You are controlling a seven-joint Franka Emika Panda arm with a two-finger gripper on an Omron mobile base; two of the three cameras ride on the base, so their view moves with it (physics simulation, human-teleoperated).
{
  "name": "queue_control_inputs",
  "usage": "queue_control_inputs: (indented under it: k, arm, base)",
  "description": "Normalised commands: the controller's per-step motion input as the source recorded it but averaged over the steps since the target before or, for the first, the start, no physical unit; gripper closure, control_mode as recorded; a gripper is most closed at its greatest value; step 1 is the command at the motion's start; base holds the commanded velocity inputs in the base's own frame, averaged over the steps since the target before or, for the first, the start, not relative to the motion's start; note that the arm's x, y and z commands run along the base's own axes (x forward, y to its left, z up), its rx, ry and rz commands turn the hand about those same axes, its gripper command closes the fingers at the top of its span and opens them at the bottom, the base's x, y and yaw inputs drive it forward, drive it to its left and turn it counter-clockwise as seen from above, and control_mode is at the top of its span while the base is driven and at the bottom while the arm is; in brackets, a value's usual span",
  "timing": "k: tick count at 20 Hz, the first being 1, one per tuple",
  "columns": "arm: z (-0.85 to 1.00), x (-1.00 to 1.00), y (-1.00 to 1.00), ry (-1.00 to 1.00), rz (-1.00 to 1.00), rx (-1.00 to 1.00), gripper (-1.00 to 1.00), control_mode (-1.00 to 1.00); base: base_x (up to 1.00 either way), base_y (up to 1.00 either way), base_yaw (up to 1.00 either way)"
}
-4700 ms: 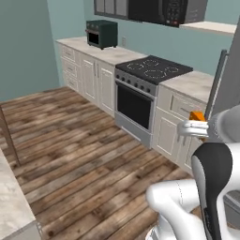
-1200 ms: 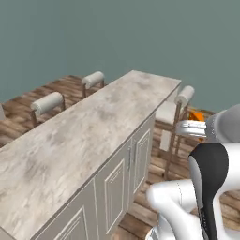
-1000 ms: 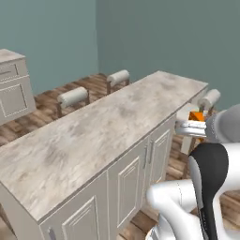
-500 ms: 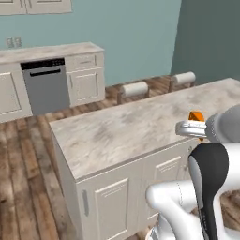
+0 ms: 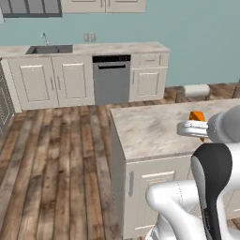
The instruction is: Pick the cheese from the fridge and the cheese grater from the cabinet and place them next to the salad bowl.
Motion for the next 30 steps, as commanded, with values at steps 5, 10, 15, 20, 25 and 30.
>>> queue_control_inputs:
  k: [5,10,15,20,25,30]
  arm:
    - [0.00,0.00,0.00,0.00,0.00,0.00,1.00,1.00]
    - [0.00,0.00,0.00,0.00,0.00,0.00,1.00,1.00]
    - [0.00,0.00,0.00,0.00,0.00,0.00,1.00,1.00]
    - [0.00,0.00,0.00,0.00,0.00,0.00,1.00,1.00]
    - [0.00,0.00,0.00,0.00,0.00,0.00,1.00,1.00]
    - [0.00,0.00,0.00,0.00,0.00,0.00,1.00,1.00]
  base:
    - [0.38,0.46,0.22]
    - [0.65,0.34,0.04]
    - [0.45,0.73,0.00]
    - [0.01,0.85,0.00]
    - [0.50,0.26,0.00]
    - [0.95,0.00,0.00]
